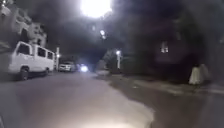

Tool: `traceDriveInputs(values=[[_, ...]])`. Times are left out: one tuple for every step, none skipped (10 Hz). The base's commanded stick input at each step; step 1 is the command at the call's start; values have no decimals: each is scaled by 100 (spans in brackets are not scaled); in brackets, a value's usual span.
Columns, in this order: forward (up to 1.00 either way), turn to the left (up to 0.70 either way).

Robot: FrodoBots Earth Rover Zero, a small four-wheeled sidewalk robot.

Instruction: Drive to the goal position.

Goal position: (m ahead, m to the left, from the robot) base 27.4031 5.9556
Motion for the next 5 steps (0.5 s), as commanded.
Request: traceDriveInputs(values=[[70, 0], [70, 0], [70, 0], [70, 0], [70, 0]])
